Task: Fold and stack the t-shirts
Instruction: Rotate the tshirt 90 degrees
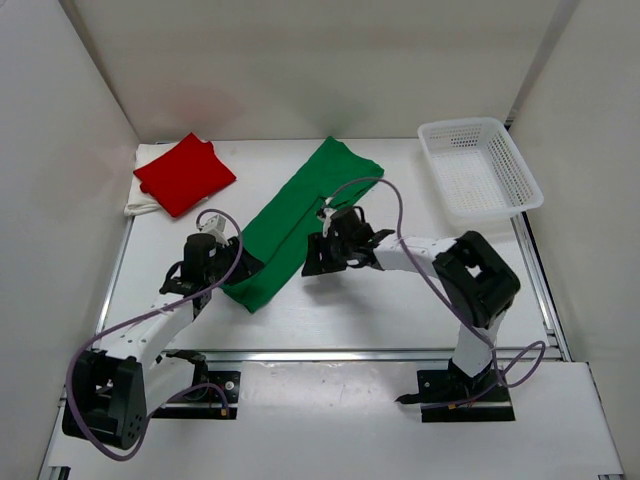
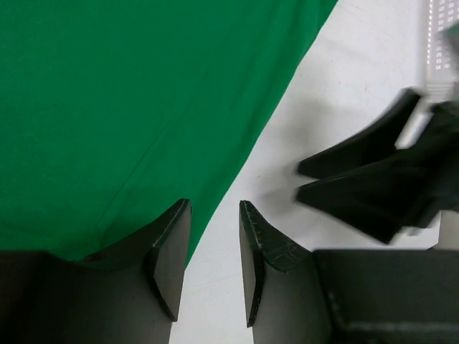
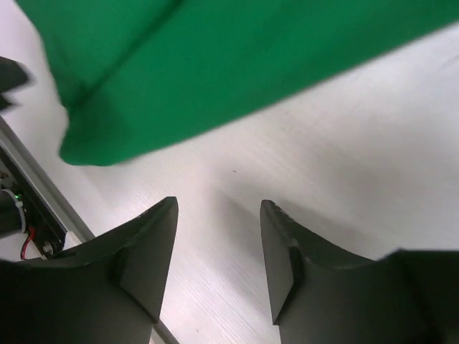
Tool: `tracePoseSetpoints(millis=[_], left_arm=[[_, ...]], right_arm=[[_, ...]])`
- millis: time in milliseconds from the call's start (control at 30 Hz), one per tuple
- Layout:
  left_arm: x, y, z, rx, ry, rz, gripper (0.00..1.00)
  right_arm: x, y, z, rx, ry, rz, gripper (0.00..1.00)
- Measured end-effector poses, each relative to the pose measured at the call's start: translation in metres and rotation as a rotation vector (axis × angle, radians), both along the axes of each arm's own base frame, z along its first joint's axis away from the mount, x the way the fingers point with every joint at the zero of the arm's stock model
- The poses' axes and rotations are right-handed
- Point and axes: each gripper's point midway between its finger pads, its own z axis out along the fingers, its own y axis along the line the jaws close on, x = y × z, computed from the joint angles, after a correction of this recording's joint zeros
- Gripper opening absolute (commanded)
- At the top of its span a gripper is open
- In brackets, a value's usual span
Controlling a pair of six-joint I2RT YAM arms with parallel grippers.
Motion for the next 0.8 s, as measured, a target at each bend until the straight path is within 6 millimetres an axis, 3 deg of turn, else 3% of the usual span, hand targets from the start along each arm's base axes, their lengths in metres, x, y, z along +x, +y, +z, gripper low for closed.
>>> tracePoseSetpoints(millis=[100, 233, 333, 400, 500, 567, 667, 700, 733, 800], left_arm=[[0.0, 0.0, 0.004, -0.003, -0.011, -0.005, 0.44], [-0.001, 0.002, 0.009, -0.002, -0.029, -0.006, 0.44], [-0.002, 0.002, 0.008, 0.0, -0.028, -0.009, 0.44], [-0.002, 0.001, 0.008, 0.0, -0.026, -0.012, 0.44], [-0.003, -0.001, 0.007, 0.002, -0.022, -0.02, 0.44], [-0.005, -0.003, 0.005, 0.004, -0.016, -0.029, 0.45], [-0.011, -0.014, -0.001, 0.009, 0.003, -0.069, 0.45], [-0.013, -0.02, -0.004, 0.012, 0.013, -0.088, 0.45], [-0.018, -0.026, -0.009, 0.018, 0.029, -0.114, 0.45], [-0.026, -0.037, -0.018, 0.03, 0.059, -0.16, 0.47]], right_arm=[[-0.014, 0.011, -0.032, -0.03, 0.079, 0.0, 0.5], [0.0, 0.026, -0.034, 0.01, 0.088, -0.037, 0.44], [0.016, 0.045, -0.037, 0.044, 0.088, -0.05, 0.23], [0.022, 0.051, -0.042, 0.057, 0.098, -0.058, 0.03], [0.024, 0.047, -0.046, 0.061, 0.117, -0.073, 0.0], [0.018, 0.03, -0.047, 0.068, 0.119, -0.085, 0.0], [0.006, -0.032, -0.048, 0.032, 0.144, -0.153, 0.0], [0.004, -0.061, -0.049, 0.019, 0.151, -0.195, 0.09], [0.005, -0.093, -0.048, 0.009, 0.158, -0.252, 0.27], [0.005, -0.139, -0.043, 0.006, 0.156, -0.337, 0.43]])
